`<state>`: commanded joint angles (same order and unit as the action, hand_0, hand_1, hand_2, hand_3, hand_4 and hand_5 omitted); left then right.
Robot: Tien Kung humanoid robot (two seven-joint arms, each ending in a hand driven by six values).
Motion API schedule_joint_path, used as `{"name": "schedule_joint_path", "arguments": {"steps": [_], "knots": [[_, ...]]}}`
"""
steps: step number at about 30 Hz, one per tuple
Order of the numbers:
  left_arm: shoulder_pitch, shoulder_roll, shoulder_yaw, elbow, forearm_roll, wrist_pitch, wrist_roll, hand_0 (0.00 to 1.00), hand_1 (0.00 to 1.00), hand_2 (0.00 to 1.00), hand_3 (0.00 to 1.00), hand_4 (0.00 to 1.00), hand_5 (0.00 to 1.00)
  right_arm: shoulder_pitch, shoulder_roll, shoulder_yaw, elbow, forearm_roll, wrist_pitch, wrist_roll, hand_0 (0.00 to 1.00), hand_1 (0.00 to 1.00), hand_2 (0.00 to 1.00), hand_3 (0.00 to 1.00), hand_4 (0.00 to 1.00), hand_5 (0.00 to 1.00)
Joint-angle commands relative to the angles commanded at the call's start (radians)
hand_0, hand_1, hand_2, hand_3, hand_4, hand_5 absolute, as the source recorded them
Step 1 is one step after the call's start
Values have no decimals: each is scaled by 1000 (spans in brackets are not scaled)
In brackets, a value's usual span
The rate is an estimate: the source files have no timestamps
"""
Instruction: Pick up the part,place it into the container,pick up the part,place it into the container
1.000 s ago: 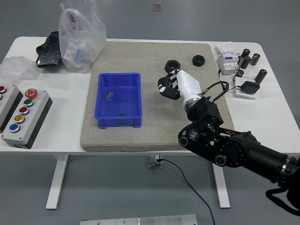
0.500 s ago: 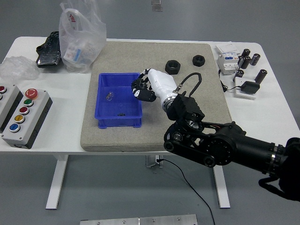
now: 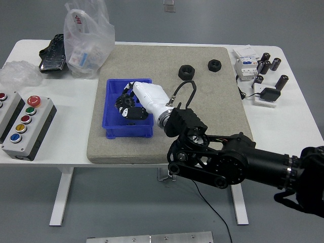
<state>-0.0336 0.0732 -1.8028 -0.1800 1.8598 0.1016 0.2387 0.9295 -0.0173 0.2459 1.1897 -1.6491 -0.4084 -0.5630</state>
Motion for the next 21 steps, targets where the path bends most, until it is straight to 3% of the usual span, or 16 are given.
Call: {"name": "schedule_joint_path", "arguments": {"steps": [9, 10, 15, 16, 21], "knots": [[0, 0, 1, 0, 0, 0, 0, 742, 646, 609, 736, 756, 593, -2, 5, -4, -12, -84, 28, -30, 360, 623, 646, 687, 437, 21], [0, 1, 2, 0, 0, 0, 0, 742, 646, 609, 735, 755, 592, -3, 4, -5, -15, -75, 23, -23, 354, 617, 641, 683, 477, 69], [3, 4, -1, 0, 4, 1, 1, 742, 646, 609, 735, 755, 592, -12, 0, -9, -31, -2, -4, 17, 354, 617, 641, 683, 477, 69], [4, 5, -3, 0, 6, 1, 1, 742, 646, 609, 736, 755, 591, -13, -1, -7, -32, 6, -5, 22, 363, 617, 648, 683, 525, 97], [4, 7, -3, 0, 8, 0, 0, 742, 646, 609, 736, 755, 591, -18, -3, 9, -39, 66, 8, 75, 363, 617, 648, 683, 525, 97]]}}
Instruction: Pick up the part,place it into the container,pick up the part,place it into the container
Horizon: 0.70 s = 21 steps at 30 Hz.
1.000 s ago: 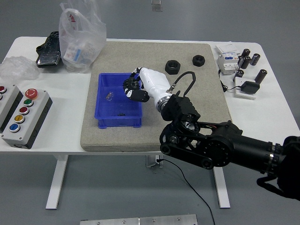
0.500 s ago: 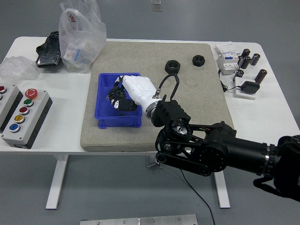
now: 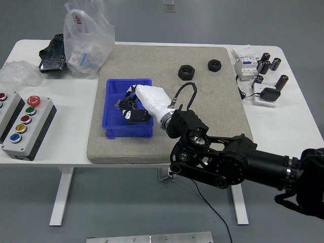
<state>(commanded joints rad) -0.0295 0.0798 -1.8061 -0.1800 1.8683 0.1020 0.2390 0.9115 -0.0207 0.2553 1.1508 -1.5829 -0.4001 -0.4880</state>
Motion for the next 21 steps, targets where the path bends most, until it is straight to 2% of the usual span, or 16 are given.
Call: {"name": "schedule_joint_path", "arguments": {"steps": [1, 6, 7, 10, 12, 13, 18, 19, 21], "knots": [[0, 0, 0, 0, 0, 0, 0, 742, 646, 609, 736, 756, 593, -1, 0, 3, -1, 10, 3, 9, 370, 624, 654, 681, 589, 165], [0, -1, 0, 0, 3, -1, 1, 742, 646, 609, 736, 756, 593, -4, 0, 11, -7, 33, 12, 29, 370, 624, 654, 681, 589, 165], [0, -1, 0, 0, 3, -1, 1, 742, 646, 609, 737, 756, 593, -4, 0, 12, -8, 34, 13, 29, 369, 629, 658, 687, 616, 235], [0, 1, 2, 0, 1, -1, 1, 742, 646, 609, 737, 756, 593, -4, -1, 15, -6, 22, 19, 20, 369, 629, 658, 687, 616, 235], [1, 3, 3, 0, 0, -2, 0, 742, 646, 609, 737, 756, 593, -4, -2, 17, -3, 2, 26, 6, 369, 629, 658, 687, 616, 235], [1, 4, 2, 0, 0, -1, 0, 742, 646, 609, 737, 757, 592, -3, -2, 18, -1, -16, 32, -8, 359, 636, 663, 694, 668, 272], [1, 6, 2, 0, 1, -2, -1, 742, 646, 609, 737, 757, 592, -2, -4, 25, 9, -114, 59, -86, 359, 636, 663, 694, 668, 272], [2, 6, 2, 0, 1, -2, -1, 742, 646, 609, 736, 755, 593, -2, -4, 25, 9, -125, 62, -94, 350, 637, 677, 701, 791, 404], [2, 5, 3, 0, 1, -2, -1, 742, 646, 609, 736, 755, 593, -3, -4, 25, 6, -138, 66, -108, 350, 637, 677, 701, 791, 404]]}}
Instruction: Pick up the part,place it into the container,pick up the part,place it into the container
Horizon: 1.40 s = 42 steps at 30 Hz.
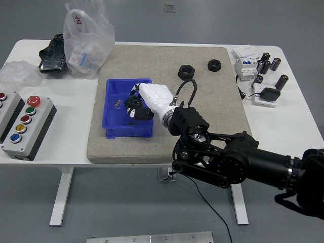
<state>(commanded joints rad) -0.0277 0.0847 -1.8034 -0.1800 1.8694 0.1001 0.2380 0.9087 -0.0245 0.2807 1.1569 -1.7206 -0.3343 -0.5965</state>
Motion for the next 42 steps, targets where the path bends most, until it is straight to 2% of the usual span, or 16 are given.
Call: {"name": "schedule_joint_path", "arguments": {"steps": [10, 20, 30, 38, 42], "knots": [[0, -1, 2, 0, -3, 0, 1, 742, 646, 607, 735, 752, 592, -9, 3, -4, -9, 30, -14, 7, 335, 640, 697, 717, 826, 437], [1, -2, -4, 0, 1, 0, 3, 742, 646, 607, 735, 752, 591, -23, -2, 25, -8, 20, -36, 9, 332, 636, 698, 718, 820, 424], [3, -6, -11, 0, 7, 0, 1, 742, 646, 607, 734, 745, 604, -83, -50, 197, 12, -40, -116, 23, 324, 622, 695, 717, 828, 430], [1, -6, -13, 0, 7, 2, -5, 742, 646, 607, 734, 745, 604, -181, -104, 377, 60, -89, -217, 72, 309, 616, 693, 711, 820, 439], [2, -6, -15, 0, 11, 3, -6, 742, 646, 608, 733, 744, 604, -235, -126, 474, 92, -86, -274, 119, 302, 612, 688, 704, 817, 447]]}}
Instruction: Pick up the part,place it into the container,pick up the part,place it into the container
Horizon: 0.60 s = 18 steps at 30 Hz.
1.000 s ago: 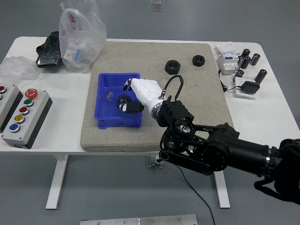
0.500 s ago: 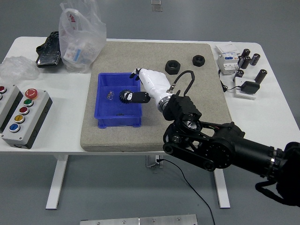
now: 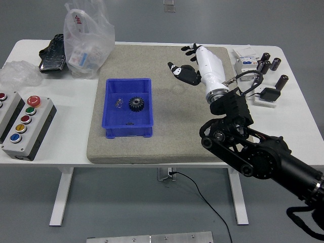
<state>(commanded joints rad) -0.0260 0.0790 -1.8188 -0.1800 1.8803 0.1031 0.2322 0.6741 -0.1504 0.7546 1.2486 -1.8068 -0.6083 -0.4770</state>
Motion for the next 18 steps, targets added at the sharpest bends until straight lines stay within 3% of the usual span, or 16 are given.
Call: {"name": "schedule_joint_path", "arguments": {"steps": [3, 12, 18], "knots": [[0, 1, 0, 0, 2, 0, -1, 742, 646, 608, 733, 744, 604, -41, -19, 71, 27, 20, -37, 45, 302, 612, 688, 704, 817, 447], [-3, 5, -4, 0, 10, 1, -4, 742, 646, 608, 733, 744, 604, -139, -59, 266, 99, 13, -37, 102, 300, 602, 679, 694, 806, 448], [-9, 9, 1, 0, 10, 0, -8, 742, 646, 608, 733, 745, 604, -170, -72, 331, 125, 4, -37, 111, 300, 601, 679, 693, 807, 451]]}}
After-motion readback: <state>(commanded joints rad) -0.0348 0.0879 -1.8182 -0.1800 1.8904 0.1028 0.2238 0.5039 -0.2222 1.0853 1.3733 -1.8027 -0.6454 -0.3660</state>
